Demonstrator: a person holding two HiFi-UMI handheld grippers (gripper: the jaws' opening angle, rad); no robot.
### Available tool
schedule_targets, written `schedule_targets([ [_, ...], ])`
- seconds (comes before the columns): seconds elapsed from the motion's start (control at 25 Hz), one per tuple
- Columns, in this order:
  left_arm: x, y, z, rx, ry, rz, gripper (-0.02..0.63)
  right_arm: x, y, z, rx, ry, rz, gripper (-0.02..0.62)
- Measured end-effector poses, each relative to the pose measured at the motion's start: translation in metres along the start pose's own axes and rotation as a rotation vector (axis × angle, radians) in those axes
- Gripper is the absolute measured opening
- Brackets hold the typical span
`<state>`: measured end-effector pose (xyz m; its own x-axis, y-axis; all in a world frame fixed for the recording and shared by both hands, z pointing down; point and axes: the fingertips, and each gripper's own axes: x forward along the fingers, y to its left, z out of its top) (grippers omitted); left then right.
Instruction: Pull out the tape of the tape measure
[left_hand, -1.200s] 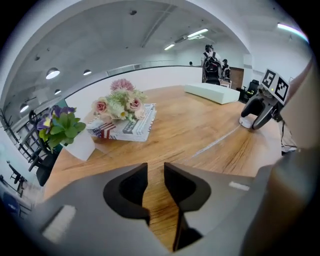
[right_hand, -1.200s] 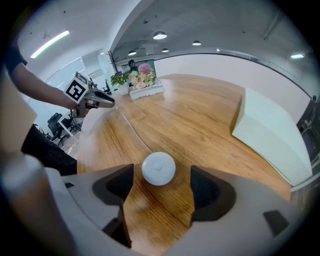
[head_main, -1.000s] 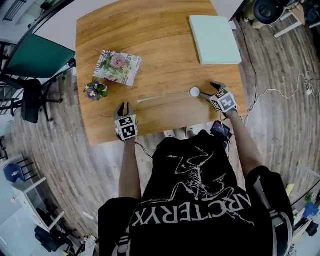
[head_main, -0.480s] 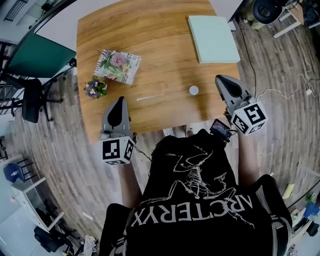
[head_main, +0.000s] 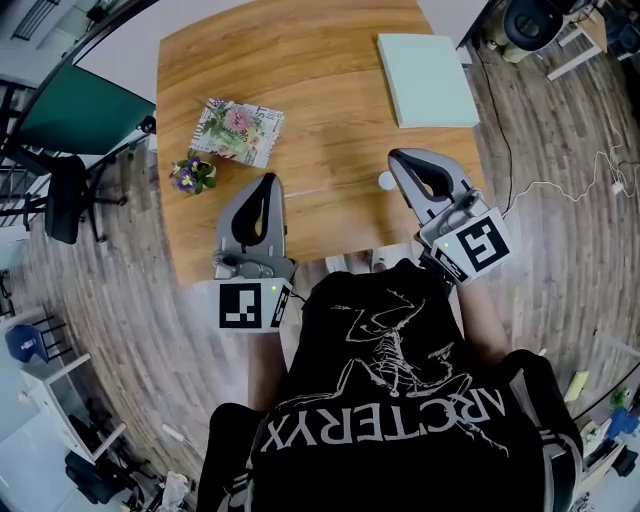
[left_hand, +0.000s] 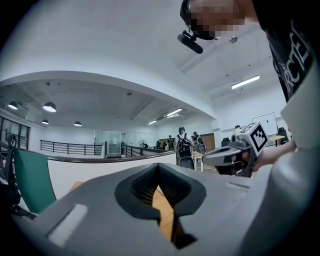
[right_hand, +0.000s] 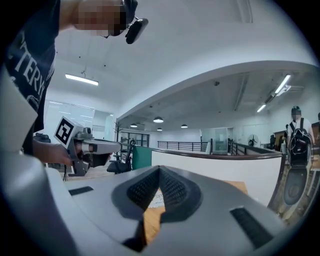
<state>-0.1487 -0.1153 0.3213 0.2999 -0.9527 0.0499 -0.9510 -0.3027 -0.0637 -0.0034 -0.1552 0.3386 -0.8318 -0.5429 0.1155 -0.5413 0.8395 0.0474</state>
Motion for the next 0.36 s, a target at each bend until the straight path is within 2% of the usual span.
schedule_targets([
  [0.24,0.0028,-0.0127,-0.0011,0.005,0.001,-0.031,0.011,0.0025,0.0036,0.0057,-0.008,-0.011,0.014,0.008],
  [0.36,0.0037,-0.0123,-0.0001,-0.035,-0.012,-0.039,0.011,0.0020,0.0025,0.0061,-0.001,-0.012,0.016,0.008],
])
